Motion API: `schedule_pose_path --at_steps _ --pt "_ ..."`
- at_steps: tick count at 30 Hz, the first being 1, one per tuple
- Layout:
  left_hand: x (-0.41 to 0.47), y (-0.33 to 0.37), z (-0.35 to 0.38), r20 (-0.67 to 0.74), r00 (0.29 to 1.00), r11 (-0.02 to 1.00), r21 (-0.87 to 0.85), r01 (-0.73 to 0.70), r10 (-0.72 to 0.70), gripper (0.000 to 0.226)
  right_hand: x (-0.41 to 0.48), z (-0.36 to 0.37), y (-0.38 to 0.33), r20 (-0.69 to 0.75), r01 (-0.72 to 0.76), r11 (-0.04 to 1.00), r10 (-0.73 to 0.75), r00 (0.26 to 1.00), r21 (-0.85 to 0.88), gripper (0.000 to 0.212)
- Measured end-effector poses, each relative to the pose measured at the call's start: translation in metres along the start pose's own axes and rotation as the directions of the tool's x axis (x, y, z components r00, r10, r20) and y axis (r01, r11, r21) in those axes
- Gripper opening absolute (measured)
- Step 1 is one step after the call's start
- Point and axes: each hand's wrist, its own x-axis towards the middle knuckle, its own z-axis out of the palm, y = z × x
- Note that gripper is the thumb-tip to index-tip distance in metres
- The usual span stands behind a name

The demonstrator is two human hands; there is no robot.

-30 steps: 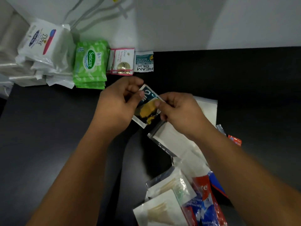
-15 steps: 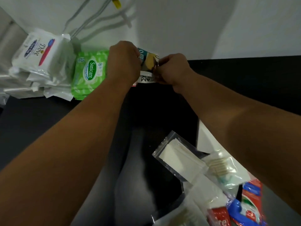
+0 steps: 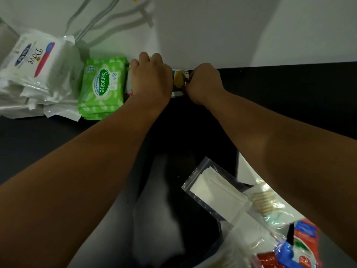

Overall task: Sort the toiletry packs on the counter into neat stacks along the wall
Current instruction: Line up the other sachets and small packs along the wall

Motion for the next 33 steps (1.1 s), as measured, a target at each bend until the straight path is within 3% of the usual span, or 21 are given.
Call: schedule_pose_path --at_steps 3,4,8,12,15,19,23,27,30,33 --pt "-0.001 0.0 -0.002 0.035 0.999 1.0 -0.006 -0.016 0.016 0.026 -0.004 -0.002 0.004 -0.007 0.037 0.999 -0.037 0.999 0.002 0.003" --pt "-0.003 0.0 -0.004 0.035 0.999 0.999 -0.04 -0.007 0.008 0.026 -0.008 -0.003 0.006 -0.024 0.045 0.999 -0.045 0.999 0.013 0.012" --pt "-0.024 -0.004 -0.015 -0.042 0.999 0.959 -0.282 0.018 -0.032 0.026 -0.048 -0.016 0.016 -0.108 0.159 0.986 -0.152 0.982 0.052 0.022" --pt "-0.067 0.001 -0.031 -0.071 0.996 0.849 -0.528 0.003 -0.048 0.029 -0.109 -0.034 0.027 -0.079 0.253 0.965 -0.247 0.966 0.073 0.024" --pt "-0.11 0.013 -0.046 -0.033 0.999 0.783 -0.622 -0.022 0.001 0.026 -0.145 -0.045 0.045 -0.01 0.221 0.972 -0.221 0.975 0.079 0.028" --pt "-0.173 0.037 -0.072 0.049 0.997 0.687 -0.727 -0.004 0.058 0.024 -0.2 -0.057 0.069 -0.025 0.243 0.96 -0.242 0.97 0.142 0.024" --pt "-0.234 0.062 -0.092 0.156 0.982 0.656 -0.753 0.046 0.11 0.025 -0.249 -0.064 0.094 -0.006 0.231 0.966 -0.232 0.973 0.113 0.023" --pt "-0.285 0.082 -0.105 0.331 0.934 0.635 -0.753 0.173 0.137 0.055 -0.297 -0.055 0.116 0.019 0.222 0.974 -0.223 0.975 0.04 0.025" --pt "-0.314 0.087 -0.108 0.424 0.892 0.717 -0.67 0.193 0.155 0.085 -0.331 -0.046 0.128 0.005 0.204 0.979 -0.204 0.979 -0.004 0.029" --pt "-0.333 0.087 -0.109 0.451 0.88 0.771 -0.61 0.183 0.149 0.1 -0.354 -0.036 0.137 0.014 0.245 0.969 -0.244 0.97 -0.046 0.035"
